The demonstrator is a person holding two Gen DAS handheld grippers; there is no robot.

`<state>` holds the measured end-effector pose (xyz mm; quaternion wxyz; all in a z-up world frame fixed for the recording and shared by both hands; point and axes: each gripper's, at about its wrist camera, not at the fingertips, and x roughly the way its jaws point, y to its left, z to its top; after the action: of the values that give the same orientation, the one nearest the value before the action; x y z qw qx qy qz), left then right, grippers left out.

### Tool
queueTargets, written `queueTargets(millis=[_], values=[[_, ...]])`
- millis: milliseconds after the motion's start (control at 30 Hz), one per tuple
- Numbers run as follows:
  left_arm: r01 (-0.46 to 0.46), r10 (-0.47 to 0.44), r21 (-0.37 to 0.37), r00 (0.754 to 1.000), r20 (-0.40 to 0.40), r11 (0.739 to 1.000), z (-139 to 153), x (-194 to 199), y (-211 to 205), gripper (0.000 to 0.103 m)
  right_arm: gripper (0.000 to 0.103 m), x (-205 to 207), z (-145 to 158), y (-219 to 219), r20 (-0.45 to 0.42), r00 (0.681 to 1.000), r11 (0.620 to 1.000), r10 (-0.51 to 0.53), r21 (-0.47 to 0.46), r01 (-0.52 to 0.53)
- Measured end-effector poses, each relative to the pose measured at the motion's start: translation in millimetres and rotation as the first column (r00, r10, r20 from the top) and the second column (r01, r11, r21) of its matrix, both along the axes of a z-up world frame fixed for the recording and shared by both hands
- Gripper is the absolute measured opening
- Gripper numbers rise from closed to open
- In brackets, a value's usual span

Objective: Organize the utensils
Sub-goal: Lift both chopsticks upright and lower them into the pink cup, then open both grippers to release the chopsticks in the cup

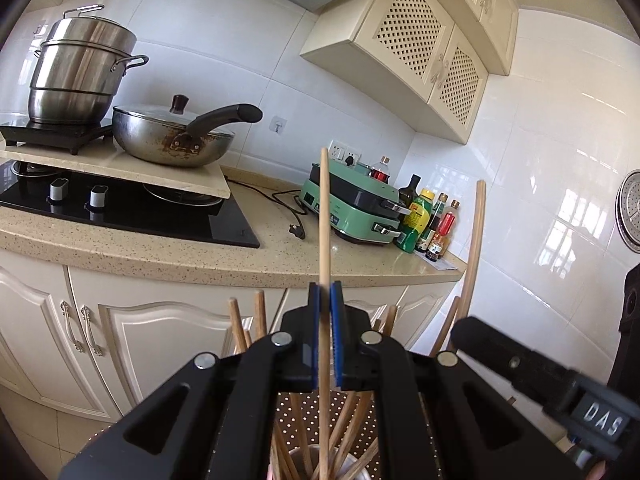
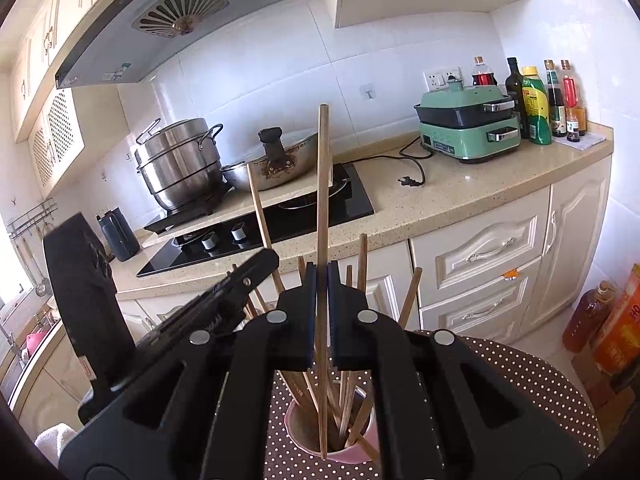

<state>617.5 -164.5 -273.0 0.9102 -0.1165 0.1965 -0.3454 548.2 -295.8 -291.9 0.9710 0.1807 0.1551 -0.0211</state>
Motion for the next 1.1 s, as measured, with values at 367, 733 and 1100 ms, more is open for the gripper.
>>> queueTargets(millis=[367, 733, 1100], values=[[0.028, -0.024, 0.063, 0.998, -0.052, 0.998, -27.2, -13.1, 2.8, 0.006, 0.006, 1.2, -7.3, 12.7, 0.013, 1.0, 0.998, 0.004, -0.061, -0.003], [0.038, -0.03, 0.141, 0.998, -0.06, 0.989, -30.6, -31.5, 7.5, 0.006, 0.006, -9.4, -10.8, 28.6, -0.031, 0.999, 0.987, 0.017, -0.158, -0.022], [0.022, -0.012, 0.19, 0.998, -0.056, 0.981, -18.3, -49.5, 24.2, 0.031, 0.006, -33.6, -28.1, 32.7, -0.101, 0.995, 0.988, 0.002, -0.156, -0.018]])
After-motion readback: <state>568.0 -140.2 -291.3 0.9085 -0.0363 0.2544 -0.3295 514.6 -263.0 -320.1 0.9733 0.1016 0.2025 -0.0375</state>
